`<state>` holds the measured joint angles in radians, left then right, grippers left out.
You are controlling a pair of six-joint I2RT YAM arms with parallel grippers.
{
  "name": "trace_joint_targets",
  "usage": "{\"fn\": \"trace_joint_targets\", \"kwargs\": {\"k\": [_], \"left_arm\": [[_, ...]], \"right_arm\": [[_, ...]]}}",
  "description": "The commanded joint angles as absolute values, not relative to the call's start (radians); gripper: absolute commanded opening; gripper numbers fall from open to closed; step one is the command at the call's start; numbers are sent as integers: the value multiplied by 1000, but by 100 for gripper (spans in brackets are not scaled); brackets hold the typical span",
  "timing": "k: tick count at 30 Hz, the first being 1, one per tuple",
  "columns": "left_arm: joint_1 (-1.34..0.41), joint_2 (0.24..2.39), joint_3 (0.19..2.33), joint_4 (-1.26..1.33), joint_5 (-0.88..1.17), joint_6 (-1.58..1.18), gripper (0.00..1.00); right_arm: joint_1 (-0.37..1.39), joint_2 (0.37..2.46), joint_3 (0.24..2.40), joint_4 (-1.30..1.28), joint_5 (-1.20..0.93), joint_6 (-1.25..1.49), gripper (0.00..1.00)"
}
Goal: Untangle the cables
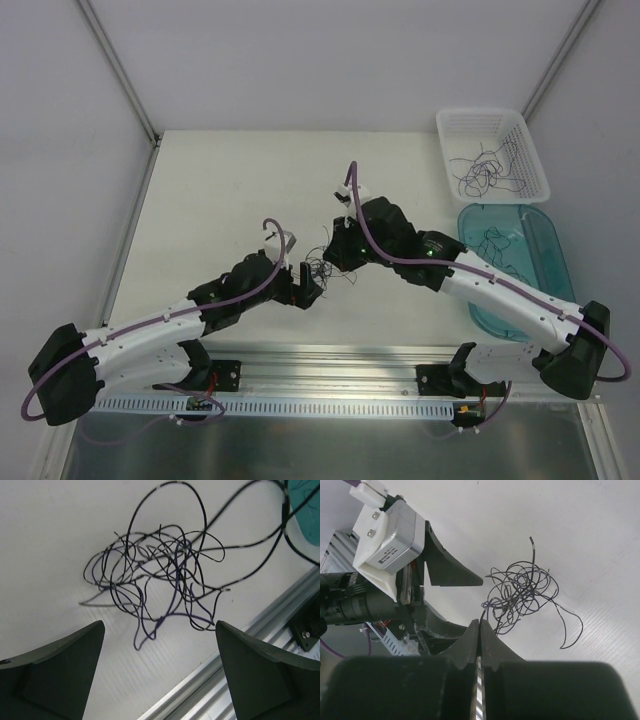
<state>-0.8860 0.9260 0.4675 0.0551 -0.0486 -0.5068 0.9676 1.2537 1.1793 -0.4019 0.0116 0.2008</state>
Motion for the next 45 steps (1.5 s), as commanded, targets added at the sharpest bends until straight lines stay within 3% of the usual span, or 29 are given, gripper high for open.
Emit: {"fn": "trace_joint_targets", "kwargs": {"k": [1,6,9,10,12,13,15,23,32,45], "left_arm": [[-907,977,469,238,-172,-453,94],[-911,1067,459,333,-204,-459,82],[-913,1114,460,353,-227,-491,66],[-913,1123,460,357,-232,-497,53],[-913,1134,457,356,-251,-506,37],[-913,1132,454,348,-274,-509,21],[-913,1118,448,322,-319,-518,1],[-864,1049,482,97,-499,-526,0],[-566,1032,528,-212,-445,-690,0],[-332,914,601,-431,-472,-681,0]], "right_arm": [[983,1233,1189,-371,9,225,1],[1003,1210,1181,-365,-25,236,1],[1006,1189,1175,-362,-25,244,1],[1005,1175,1174,-364,-23,244,1],[1005,1157,1173,-388,-6,232,1],[1005,1135,1177,-403,30,226,1],[1003,1112,1181,-452,81,199,1],[944,945,1197,-652,314,129,1],[839,767,1193,-811,475,87,1],[729,752,1043,-801,437,123,1]]}}
